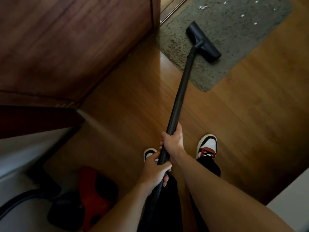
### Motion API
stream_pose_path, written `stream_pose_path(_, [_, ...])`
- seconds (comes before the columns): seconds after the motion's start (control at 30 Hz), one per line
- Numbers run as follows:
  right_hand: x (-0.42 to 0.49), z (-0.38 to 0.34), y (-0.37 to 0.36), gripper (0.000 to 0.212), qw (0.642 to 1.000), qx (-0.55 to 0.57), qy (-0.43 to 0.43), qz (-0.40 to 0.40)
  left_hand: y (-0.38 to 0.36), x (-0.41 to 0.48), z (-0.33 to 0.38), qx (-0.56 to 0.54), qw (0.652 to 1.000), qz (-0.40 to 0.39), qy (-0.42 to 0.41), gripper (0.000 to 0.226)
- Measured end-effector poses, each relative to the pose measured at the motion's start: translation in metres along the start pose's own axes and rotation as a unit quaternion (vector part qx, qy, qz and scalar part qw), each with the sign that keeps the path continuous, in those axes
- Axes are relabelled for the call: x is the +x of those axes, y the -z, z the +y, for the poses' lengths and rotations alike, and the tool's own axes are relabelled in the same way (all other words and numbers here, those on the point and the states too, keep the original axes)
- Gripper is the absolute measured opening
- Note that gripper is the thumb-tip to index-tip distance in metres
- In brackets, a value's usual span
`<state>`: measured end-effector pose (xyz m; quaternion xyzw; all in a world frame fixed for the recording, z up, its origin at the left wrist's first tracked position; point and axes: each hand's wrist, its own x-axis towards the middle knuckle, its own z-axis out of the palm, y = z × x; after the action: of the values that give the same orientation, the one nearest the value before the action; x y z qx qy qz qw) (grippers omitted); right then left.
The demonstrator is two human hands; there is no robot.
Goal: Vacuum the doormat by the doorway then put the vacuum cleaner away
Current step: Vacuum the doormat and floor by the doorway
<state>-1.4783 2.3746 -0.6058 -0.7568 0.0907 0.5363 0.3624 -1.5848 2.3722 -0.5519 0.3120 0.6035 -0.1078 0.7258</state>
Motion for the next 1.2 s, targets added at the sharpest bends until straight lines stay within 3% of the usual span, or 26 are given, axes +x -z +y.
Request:
stream_pose_path(0.5, [-0.001,-0.017,0.005,0.060,1.000,-0.022,-0.001,-0.021,-0.007,-0.006,0.011,0.002,1.000,0.010,-0.006,0.007])
stream_pose_path(1.2, [0.112,-0.169,0.126,0.055,0.995,-0.075,0.015,-0.067,-0.158,0.065,0.158,-0.079,0.996,0.041,-0.031,0.009])
